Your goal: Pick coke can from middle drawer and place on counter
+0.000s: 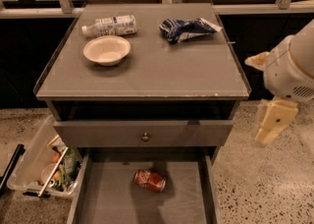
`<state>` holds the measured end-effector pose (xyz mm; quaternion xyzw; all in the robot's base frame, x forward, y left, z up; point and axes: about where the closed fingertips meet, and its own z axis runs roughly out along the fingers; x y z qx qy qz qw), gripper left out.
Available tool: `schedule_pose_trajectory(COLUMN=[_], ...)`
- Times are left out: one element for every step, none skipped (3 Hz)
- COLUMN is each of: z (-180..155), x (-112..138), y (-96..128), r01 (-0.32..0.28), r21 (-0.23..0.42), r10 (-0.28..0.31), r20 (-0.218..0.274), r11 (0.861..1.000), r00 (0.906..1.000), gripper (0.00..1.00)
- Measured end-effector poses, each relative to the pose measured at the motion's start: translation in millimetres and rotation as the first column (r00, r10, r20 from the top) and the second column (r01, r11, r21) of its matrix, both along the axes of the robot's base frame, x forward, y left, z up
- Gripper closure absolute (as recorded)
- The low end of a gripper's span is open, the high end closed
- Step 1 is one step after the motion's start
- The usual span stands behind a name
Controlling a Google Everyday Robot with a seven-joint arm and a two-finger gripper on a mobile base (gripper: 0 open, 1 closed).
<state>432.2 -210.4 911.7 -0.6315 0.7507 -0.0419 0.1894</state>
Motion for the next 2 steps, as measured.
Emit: schedule_pose_trajectory(z=[-38.3, -38.3], x=[9.0, 9.0], y=[-1.6, -1.6], r01=[-0.017, -0.017], r21=[0.057, 0.057], r10=[0.015, 0.015], r20=[0.028, 0.028], r11=[0.998, 0.998], r00=[0.9995, 0.9995], gripper=[0.0, 0.0])
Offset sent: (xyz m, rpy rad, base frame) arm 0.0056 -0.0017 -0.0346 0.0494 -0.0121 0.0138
